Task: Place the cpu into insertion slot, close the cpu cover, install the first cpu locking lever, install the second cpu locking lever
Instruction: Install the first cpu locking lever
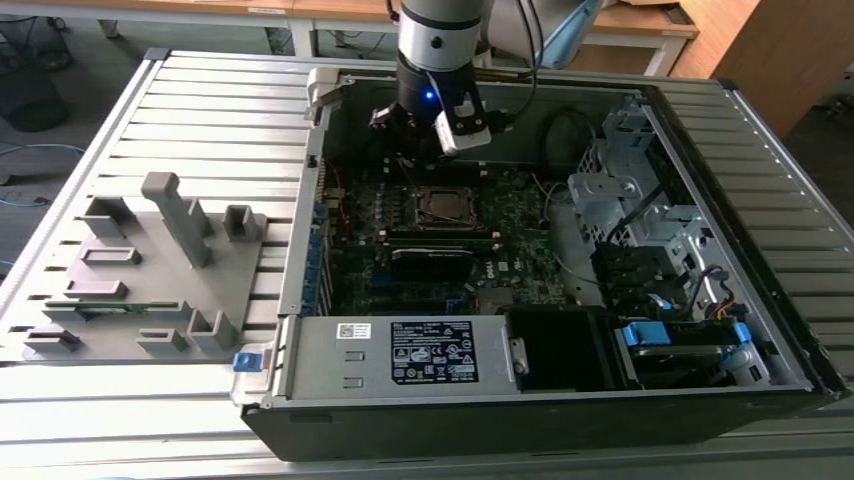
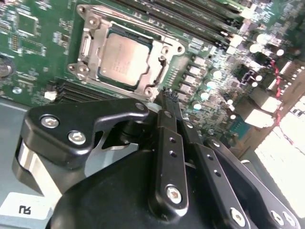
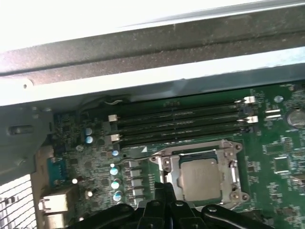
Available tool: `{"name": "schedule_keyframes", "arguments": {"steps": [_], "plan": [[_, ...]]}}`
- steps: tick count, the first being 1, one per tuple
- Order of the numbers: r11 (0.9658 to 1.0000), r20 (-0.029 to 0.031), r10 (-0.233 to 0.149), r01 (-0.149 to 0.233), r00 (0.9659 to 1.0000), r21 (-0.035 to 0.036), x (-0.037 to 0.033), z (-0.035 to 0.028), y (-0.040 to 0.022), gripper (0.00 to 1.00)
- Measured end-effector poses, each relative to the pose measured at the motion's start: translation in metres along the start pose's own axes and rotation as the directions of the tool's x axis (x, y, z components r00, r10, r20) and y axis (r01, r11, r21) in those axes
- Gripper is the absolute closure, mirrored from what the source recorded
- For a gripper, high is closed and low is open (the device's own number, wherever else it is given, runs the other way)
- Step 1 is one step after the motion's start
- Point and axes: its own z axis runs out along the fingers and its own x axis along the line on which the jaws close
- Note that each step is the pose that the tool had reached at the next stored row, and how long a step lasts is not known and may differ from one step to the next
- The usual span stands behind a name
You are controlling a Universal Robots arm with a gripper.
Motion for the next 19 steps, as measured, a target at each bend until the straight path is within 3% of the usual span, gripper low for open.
{"name": "schedule_keyframes", "arguments": {"steps": [4,5,8,9,19], "plan": [[1.0000,-0.0006,0.000,0.000,1.0000,-0.0008,0.0000,0.0001,0.0000,0.90],[1.0000,-0.0015,-0.001,0.001,1.0000,-0.0080,0.0000,0.0001,-0.0002,0.90],[0.9990,-0.0073,-0.004,0.004,1.0000,-0.0448,0.0002,0.0001,-0.0009,0.90],[0.9987,-0.0084,-0.005,0.004,1.0000,-0.0511,0.0005,0.0000,-0.0014,0.90],[0.9984,-0.0051,-0.007,0.007,1.0000,-0.0554,0.0174,0.0006,-0.0074,0.90]]}}
